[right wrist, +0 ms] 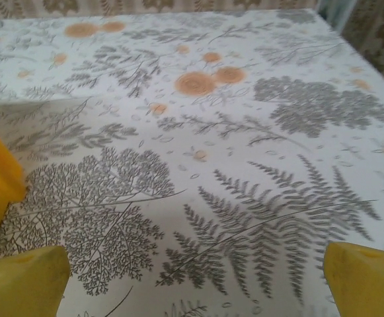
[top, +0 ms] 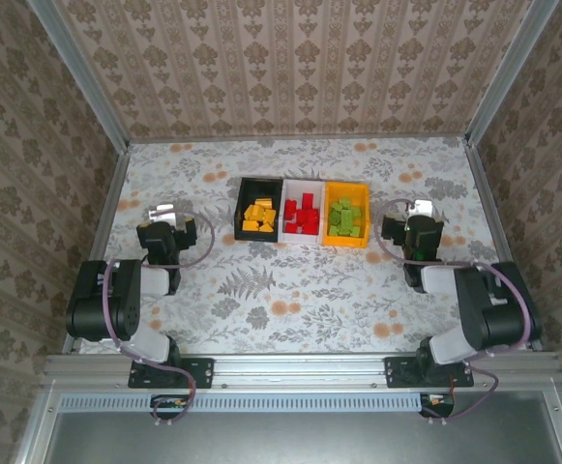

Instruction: Sort the legos into containers by color

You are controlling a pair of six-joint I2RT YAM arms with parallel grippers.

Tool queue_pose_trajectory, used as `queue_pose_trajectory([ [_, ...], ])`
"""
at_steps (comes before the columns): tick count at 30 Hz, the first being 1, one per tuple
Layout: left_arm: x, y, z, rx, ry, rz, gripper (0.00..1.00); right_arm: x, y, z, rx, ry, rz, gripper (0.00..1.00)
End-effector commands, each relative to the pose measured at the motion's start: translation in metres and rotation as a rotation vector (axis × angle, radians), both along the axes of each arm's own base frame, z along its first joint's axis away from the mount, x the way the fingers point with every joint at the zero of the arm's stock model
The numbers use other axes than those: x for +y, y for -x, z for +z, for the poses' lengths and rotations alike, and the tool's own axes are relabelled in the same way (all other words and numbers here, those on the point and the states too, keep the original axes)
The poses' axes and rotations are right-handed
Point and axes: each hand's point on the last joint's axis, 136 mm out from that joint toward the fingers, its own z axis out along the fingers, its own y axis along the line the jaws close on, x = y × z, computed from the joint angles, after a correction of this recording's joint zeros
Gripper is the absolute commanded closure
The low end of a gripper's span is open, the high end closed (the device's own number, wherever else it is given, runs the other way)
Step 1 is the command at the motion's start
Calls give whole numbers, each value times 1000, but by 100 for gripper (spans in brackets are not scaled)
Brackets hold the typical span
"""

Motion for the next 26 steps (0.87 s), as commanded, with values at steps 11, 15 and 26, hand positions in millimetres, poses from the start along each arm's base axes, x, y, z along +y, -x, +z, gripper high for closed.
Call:
queue_pose_trajectory([
  [11, -2, -7, 12, -41, -6, -18, 0, 9, -14, 23, -107, -22, 75, 0],
  [15, -2, -7, 12, -41, -6, -18, 0, 9, -14, 23, -106, -22, 75, 0],
  [26, -4, -7, 12, -41, -13, -21, 0, 9, -14, 22, -106, -22, 75, 0],
])
